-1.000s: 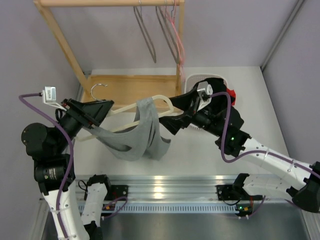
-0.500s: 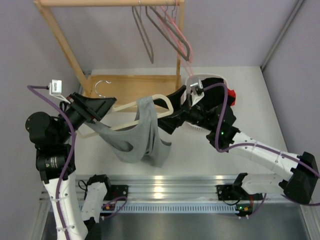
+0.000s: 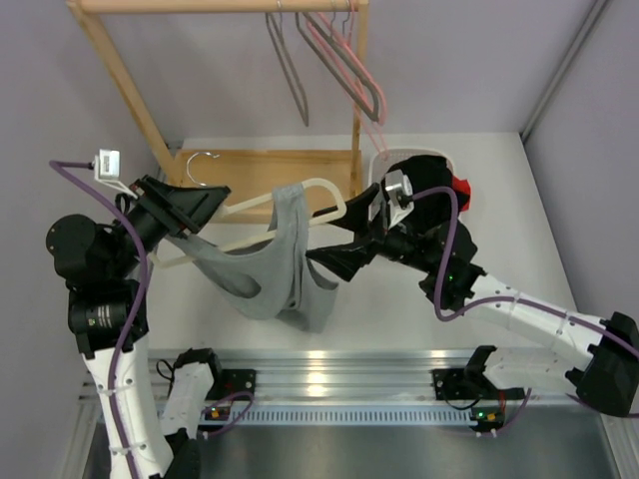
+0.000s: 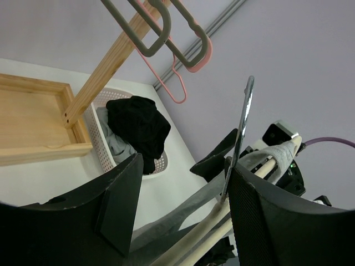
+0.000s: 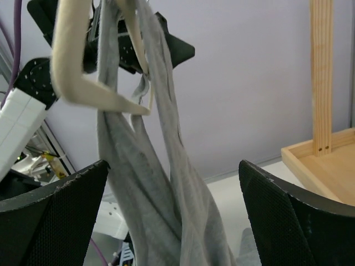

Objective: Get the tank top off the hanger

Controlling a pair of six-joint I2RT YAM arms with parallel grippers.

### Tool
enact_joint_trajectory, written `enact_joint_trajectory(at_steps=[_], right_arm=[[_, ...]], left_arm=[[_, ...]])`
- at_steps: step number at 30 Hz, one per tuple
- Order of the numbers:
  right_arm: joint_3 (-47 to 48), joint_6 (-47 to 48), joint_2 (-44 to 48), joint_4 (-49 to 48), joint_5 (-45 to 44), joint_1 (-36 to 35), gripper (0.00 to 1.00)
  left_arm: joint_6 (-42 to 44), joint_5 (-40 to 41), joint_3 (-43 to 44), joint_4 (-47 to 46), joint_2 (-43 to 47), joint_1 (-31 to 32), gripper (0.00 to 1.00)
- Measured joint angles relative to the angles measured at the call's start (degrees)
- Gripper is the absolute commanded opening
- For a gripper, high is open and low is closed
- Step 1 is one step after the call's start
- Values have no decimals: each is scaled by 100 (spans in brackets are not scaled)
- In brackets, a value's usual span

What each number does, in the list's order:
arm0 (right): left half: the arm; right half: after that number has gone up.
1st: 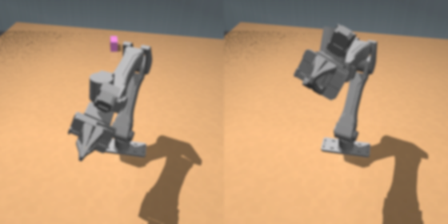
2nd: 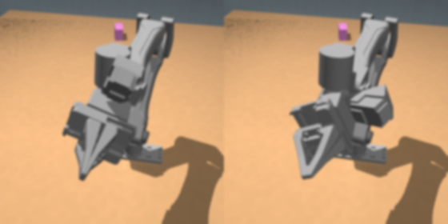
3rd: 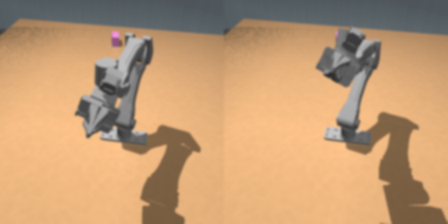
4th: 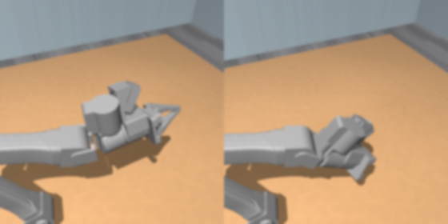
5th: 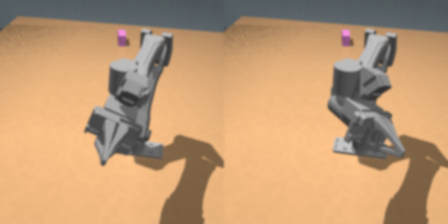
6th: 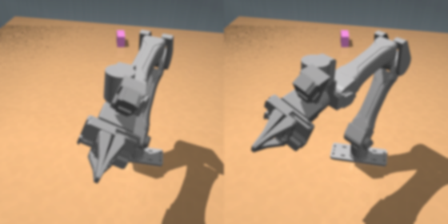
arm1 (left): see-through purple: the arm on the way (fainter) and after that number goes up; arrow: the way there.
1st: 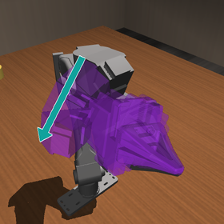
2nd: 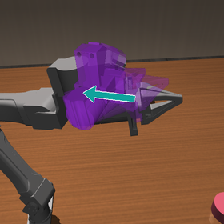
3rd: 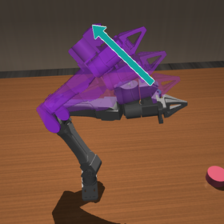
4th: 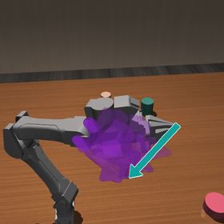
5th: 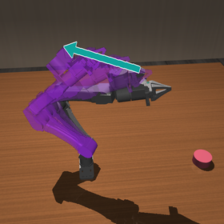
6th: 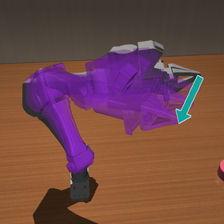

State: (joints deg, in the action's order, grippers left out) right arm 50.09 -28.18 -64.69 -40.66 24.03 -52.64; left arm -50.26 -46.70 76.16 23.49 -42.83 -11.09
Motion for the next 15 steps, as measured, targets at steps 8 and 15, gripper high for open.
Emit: enact_joint_trajectory(at_steps=[8,15], right_arm=[[-328,293,350,0,2,-7,99],[-153,289,-9,-125,72,-9,89]], left_arm=[[-13,-28,90,0,-81,0,0],[-61,-90,-85,-37,-2,0,0]])
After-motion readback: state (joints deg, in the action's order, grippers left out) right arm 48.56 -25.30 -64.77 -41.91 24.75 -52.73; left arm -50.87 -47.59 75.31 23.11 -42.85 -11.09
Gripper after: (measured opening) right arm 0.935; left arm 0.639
